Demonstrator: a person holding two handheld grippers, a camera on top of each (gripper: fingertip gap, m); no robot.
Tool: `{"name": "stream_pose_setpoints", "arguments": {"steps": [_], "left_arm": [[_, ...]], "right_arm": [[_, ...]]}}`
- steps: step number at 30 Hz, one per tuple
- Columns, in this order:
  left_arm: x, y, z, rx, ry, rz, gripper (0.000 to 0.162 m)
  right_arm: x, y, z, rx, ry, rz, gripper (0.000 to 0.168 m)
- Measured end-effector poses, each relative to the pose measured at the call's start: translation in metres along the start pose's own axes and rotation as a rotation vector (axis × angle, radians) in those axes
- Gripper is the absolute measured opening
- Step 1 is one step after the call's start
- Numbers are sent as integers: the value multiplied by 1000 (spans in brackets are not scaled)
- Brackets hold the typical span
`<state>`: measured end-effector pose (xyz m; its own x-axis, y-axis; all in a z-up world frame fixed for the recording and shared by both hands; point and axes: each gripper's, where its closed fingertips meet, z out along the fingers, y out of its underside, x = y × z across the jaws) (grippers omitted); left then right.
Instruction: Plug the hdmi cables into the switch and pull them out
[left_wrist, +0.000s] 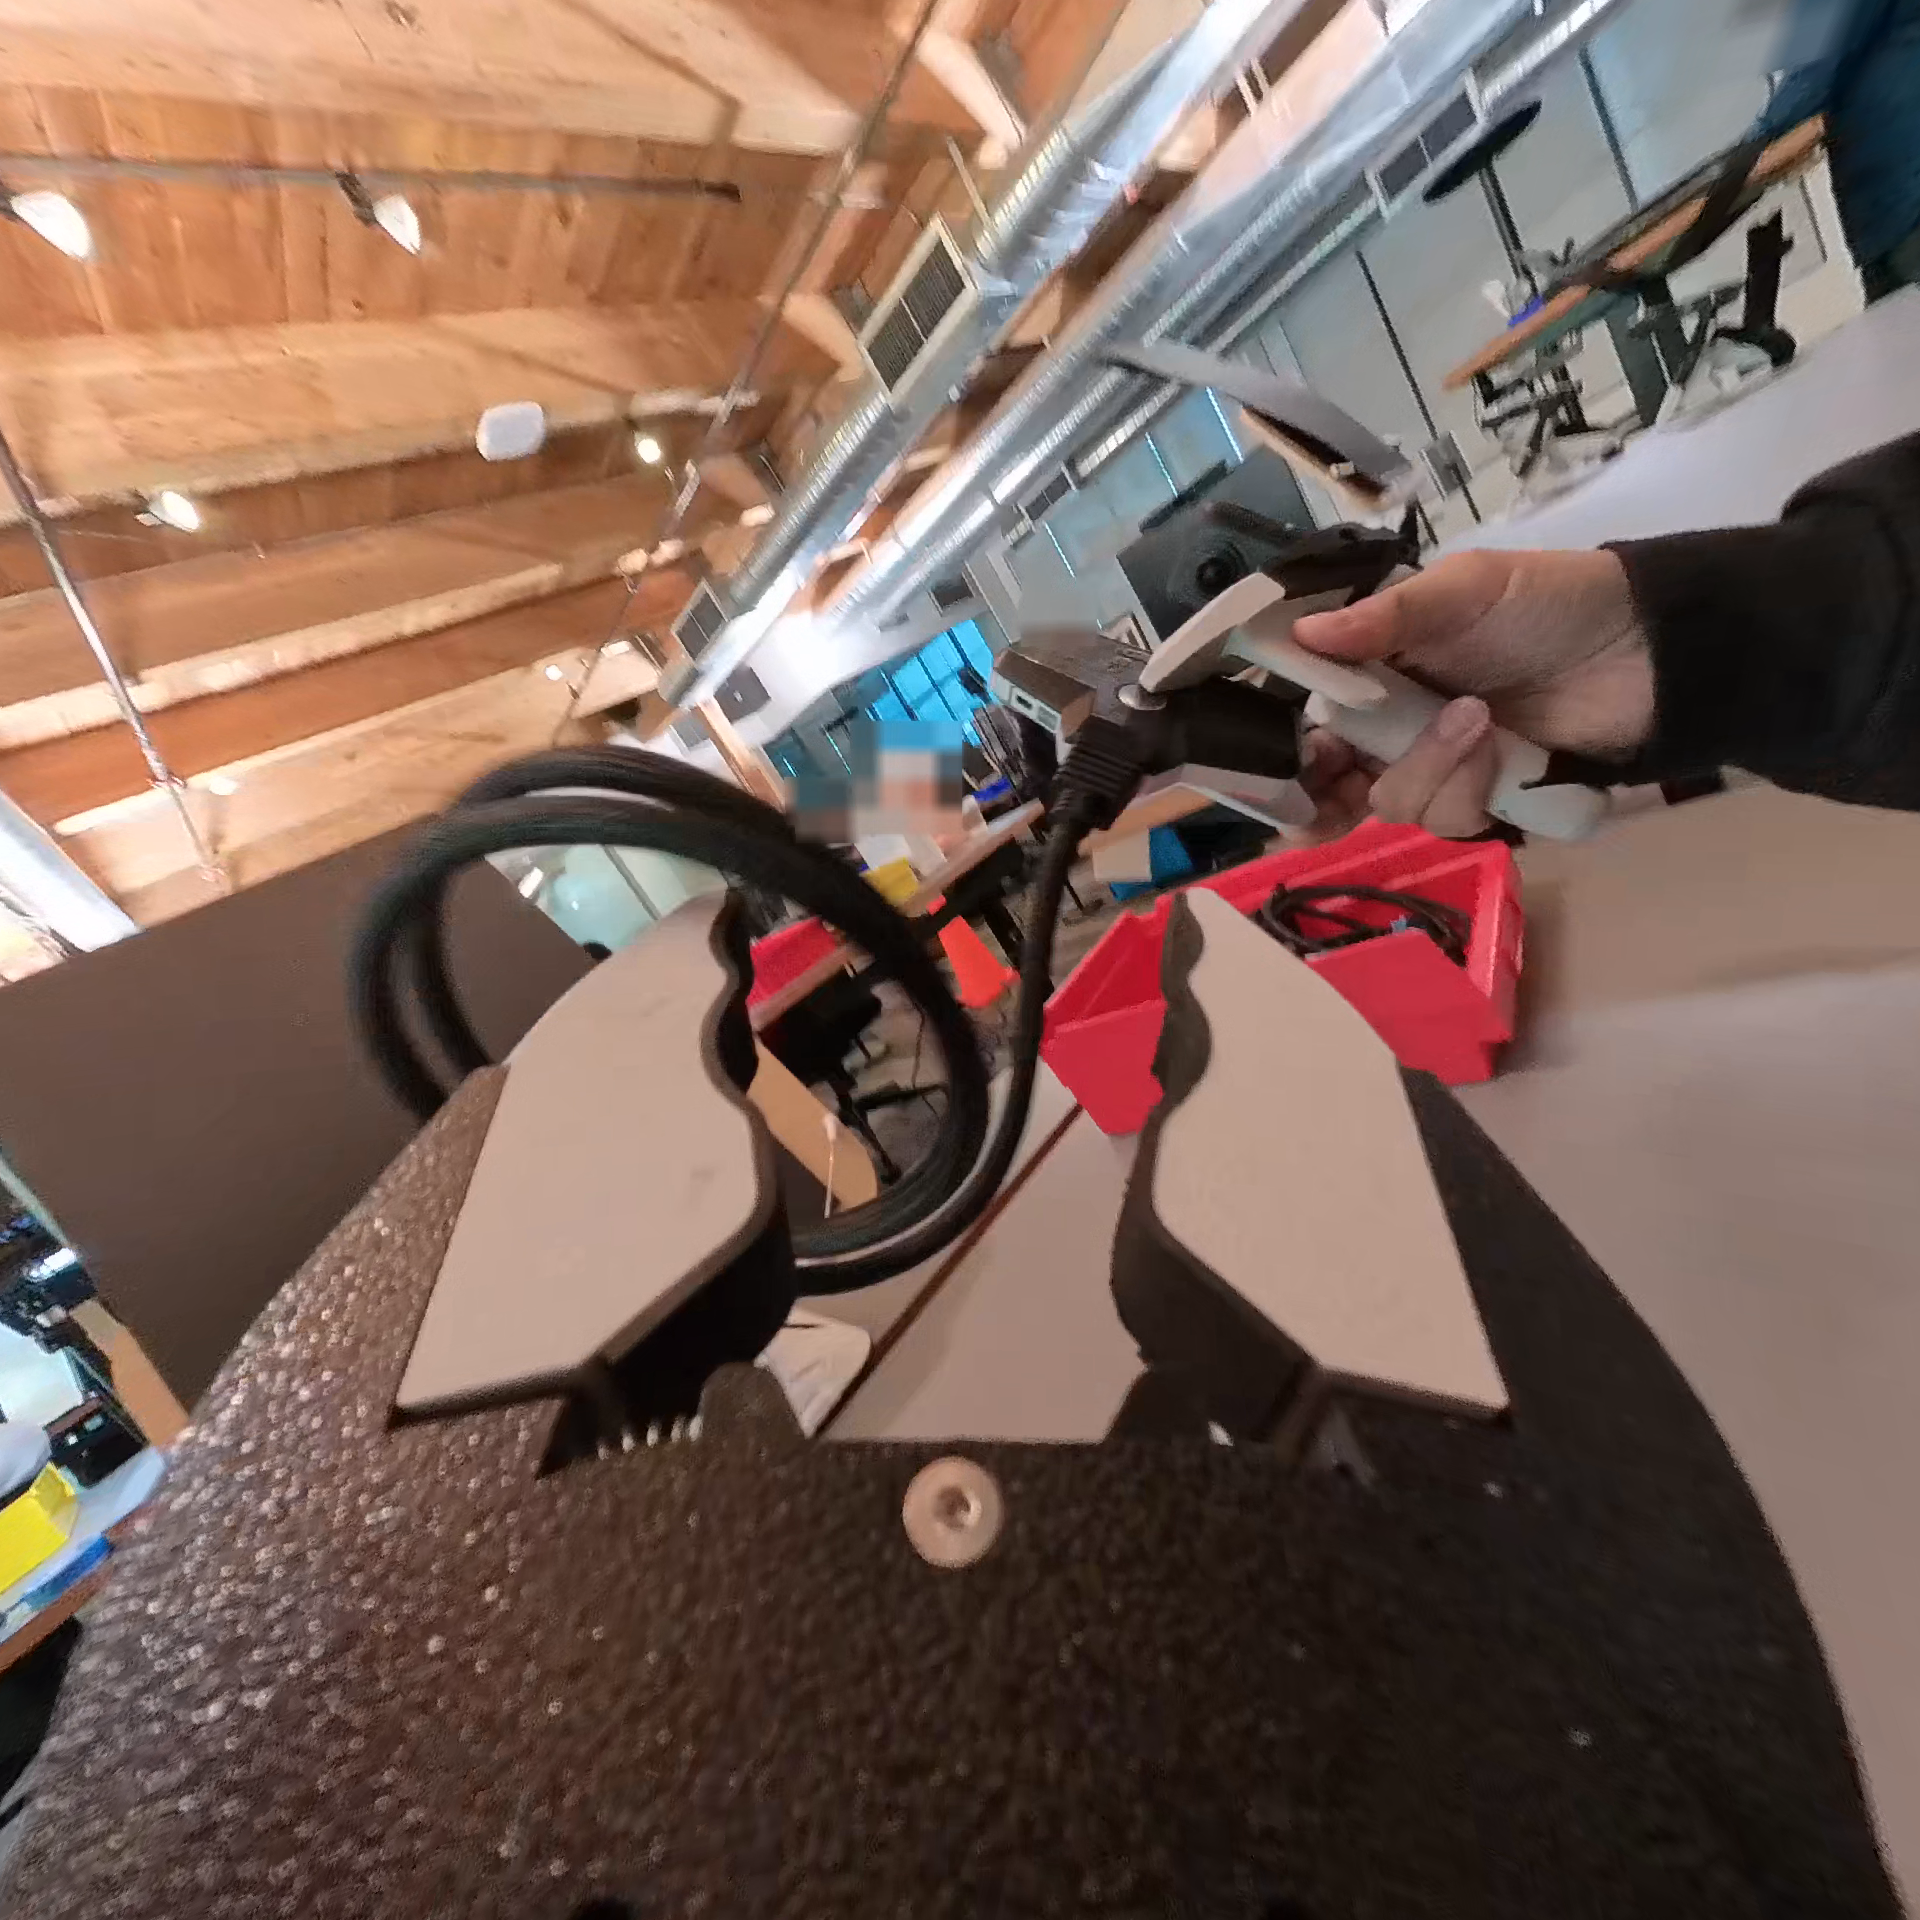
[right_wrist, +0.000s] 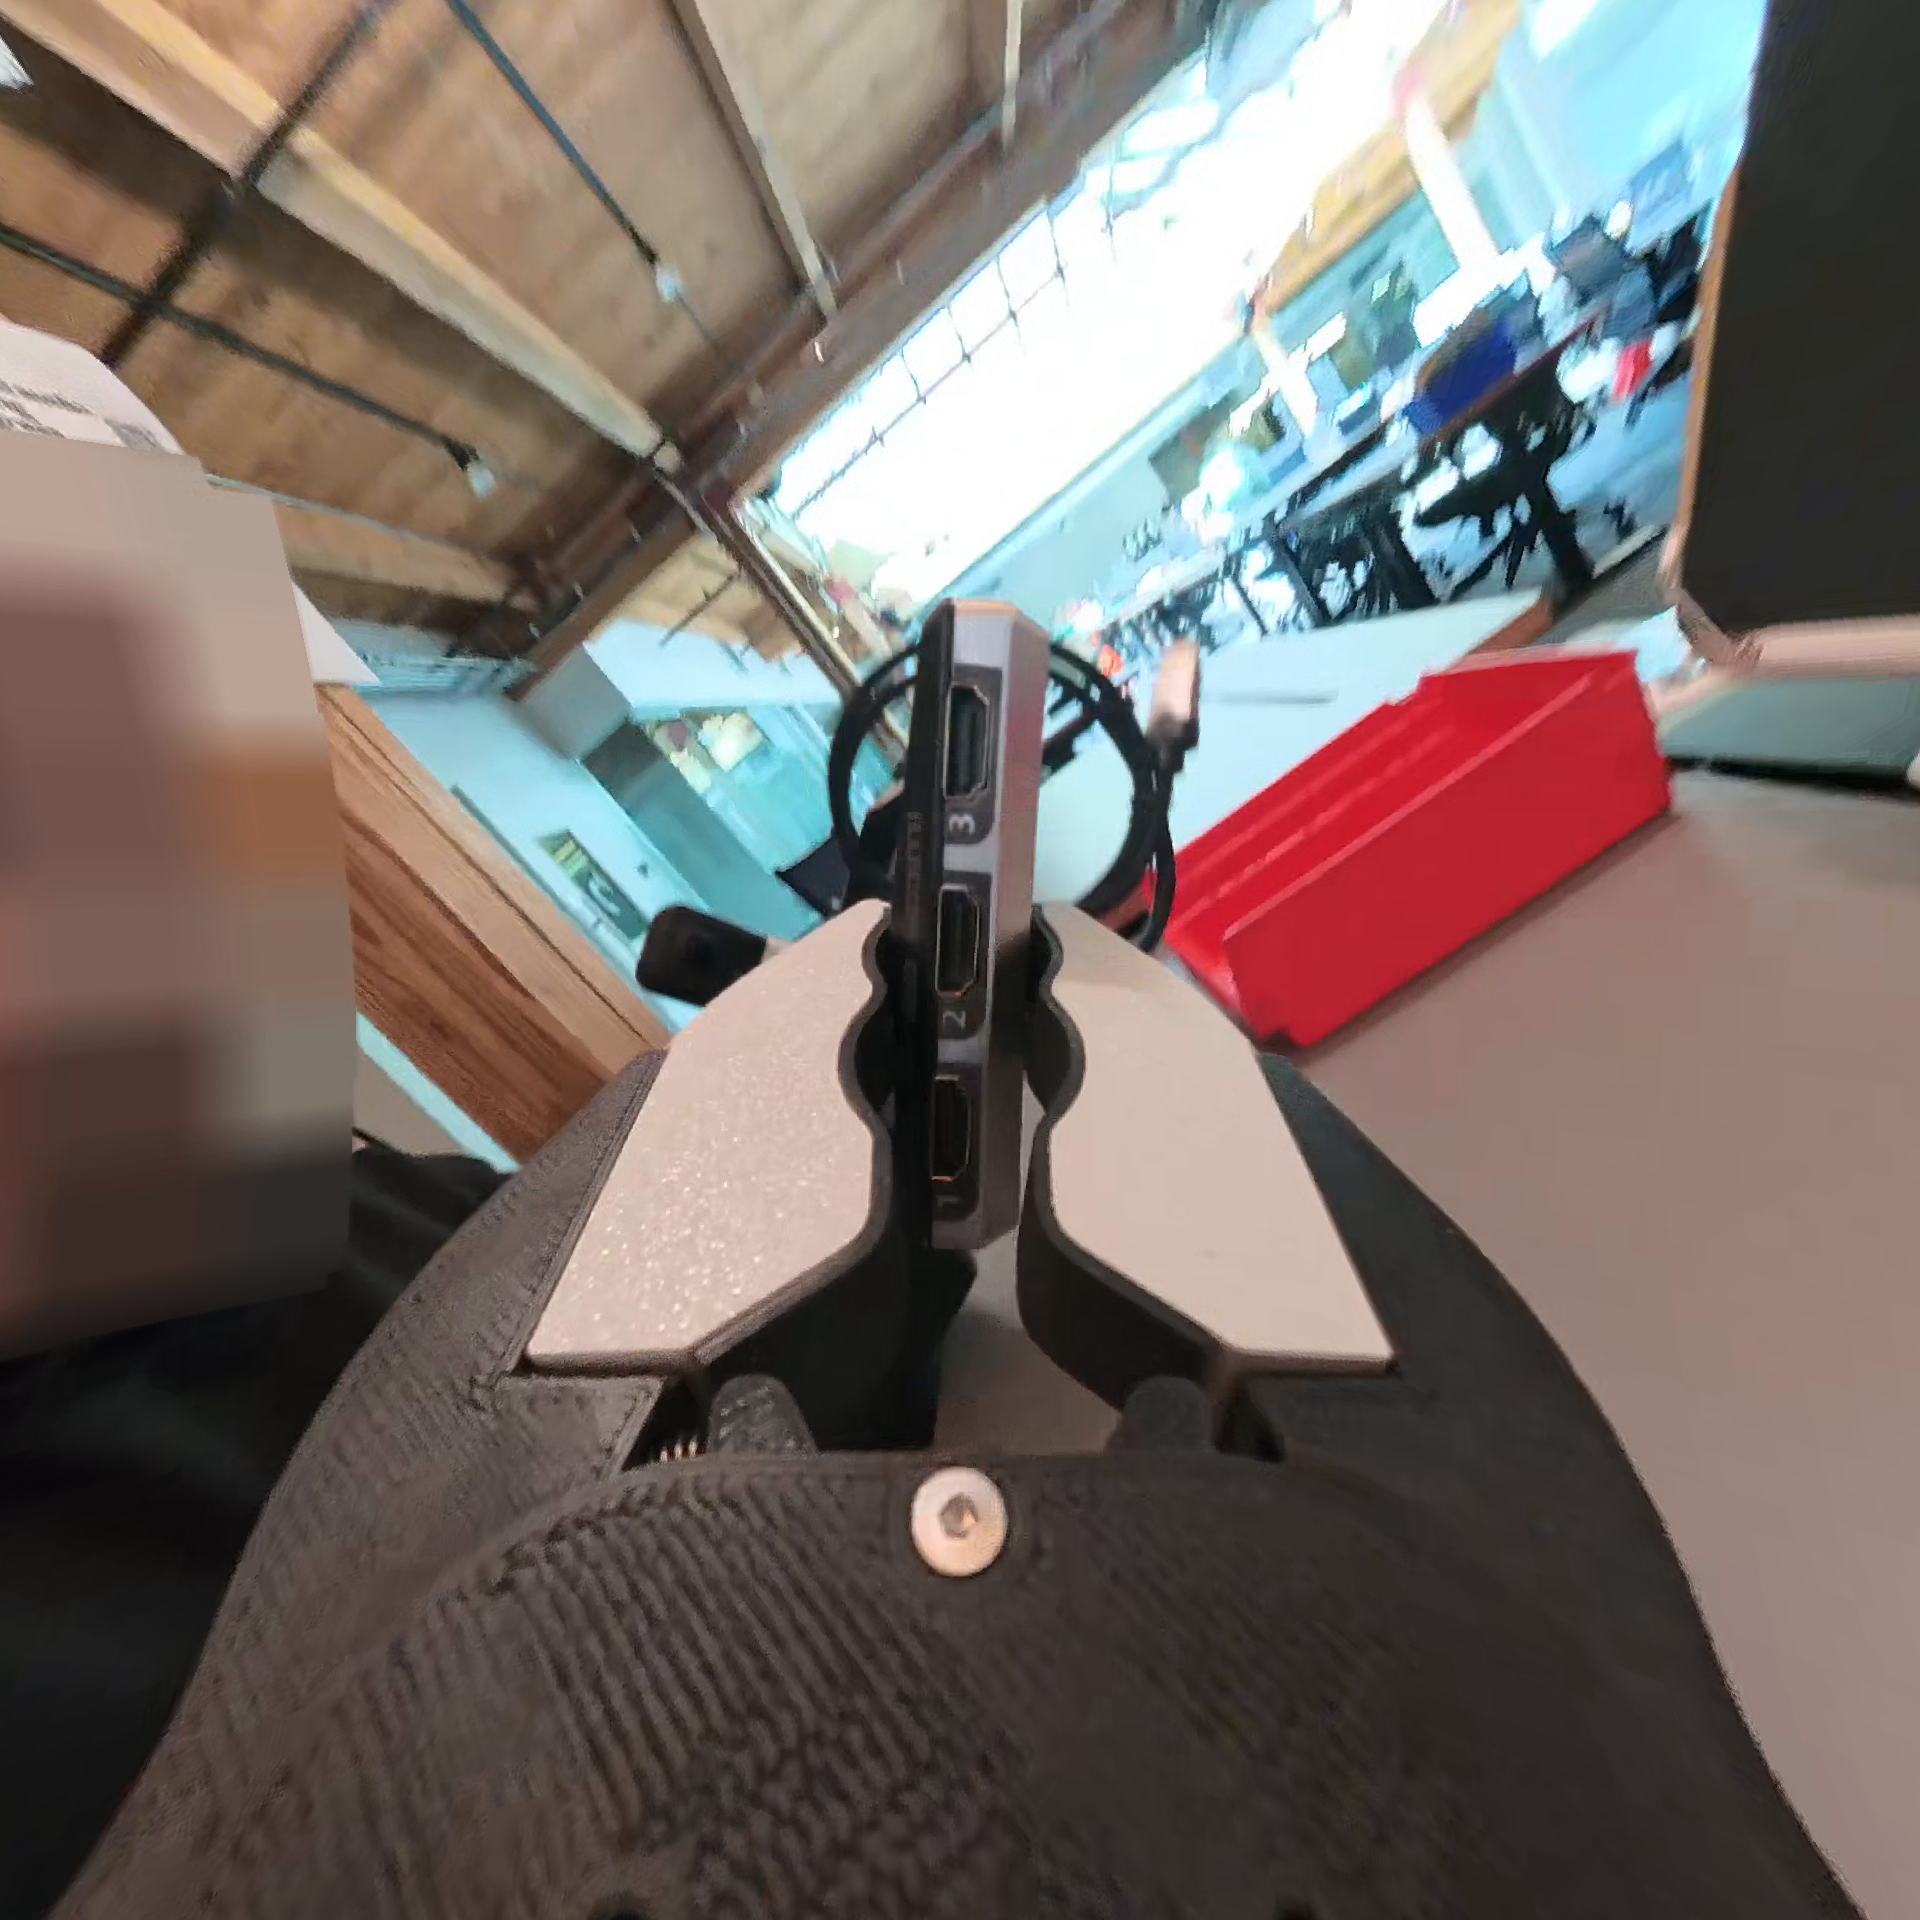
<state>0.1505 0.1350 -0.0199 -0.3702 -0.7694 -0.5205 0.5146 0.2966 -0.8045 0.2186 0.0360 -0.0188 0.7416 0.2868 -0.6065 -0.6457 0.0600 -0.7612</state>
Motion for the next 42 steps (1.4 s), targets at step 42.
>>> {"name": "stream_pose_setpoints", "arguments": {"steps": [42], "left_arm": [[-2,54,5,-67,27,-221,58]], "right_arm": [[239,-134,-214,-396,1125,-383,24]]}}
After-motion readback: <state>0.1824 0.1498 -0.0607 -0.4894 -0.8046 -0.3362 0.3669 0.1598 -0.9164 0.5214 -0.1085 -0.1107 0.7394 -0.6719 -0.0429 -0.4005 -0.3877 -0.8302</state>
